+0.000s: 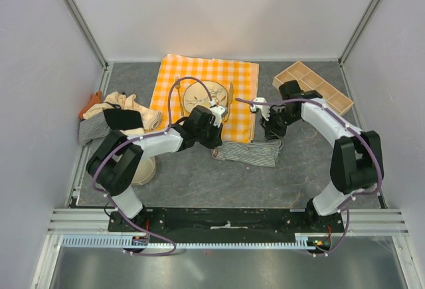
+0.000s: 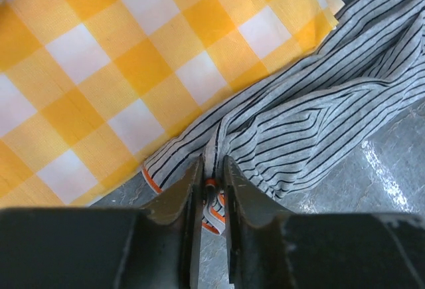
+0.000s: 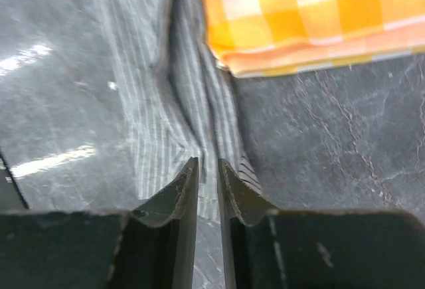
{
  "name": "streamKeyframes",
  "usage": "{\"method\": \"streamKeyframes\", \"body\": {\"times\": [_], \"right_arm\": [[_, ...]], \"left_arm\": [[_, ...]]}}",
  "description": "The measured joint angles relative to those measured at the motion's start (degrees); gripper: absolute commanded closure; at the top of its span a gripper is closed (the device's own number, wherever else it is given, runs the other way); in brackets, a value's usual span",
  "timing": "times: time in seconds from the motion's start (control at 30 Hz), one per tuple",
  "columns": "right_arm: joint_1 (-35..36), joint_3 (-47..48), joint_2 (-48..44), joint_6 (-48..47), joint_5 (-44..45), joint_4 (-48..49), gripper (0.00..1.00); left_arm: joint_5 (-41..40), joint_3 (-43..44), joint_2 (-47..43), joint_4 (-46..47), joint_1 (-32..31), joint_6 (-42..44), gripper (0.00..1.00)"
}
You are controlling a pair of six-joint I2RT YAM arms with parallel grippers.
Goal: Roll the underwear
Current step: Fold the underwear at the center of the board.
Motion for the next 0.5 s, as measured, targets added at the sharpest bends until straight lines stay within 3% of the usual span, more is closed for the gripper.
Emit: {"method": "streamKeyframes", "body": {"times": [0.17,0.5], "right_arm": [[1.3,-3.3,-6.4,-4.3,-5.3,-3.2,0.84],[5.3,-12.0,-2.6,-2.9,-2.1,0.5,0.82]], "left_arm": [[-0.6,1.1,0.6,-1.0,0.1,-0.1,0.74],[-0.6,1.2,1.0,-1.4,0.3,-0.1,0.73]]}}
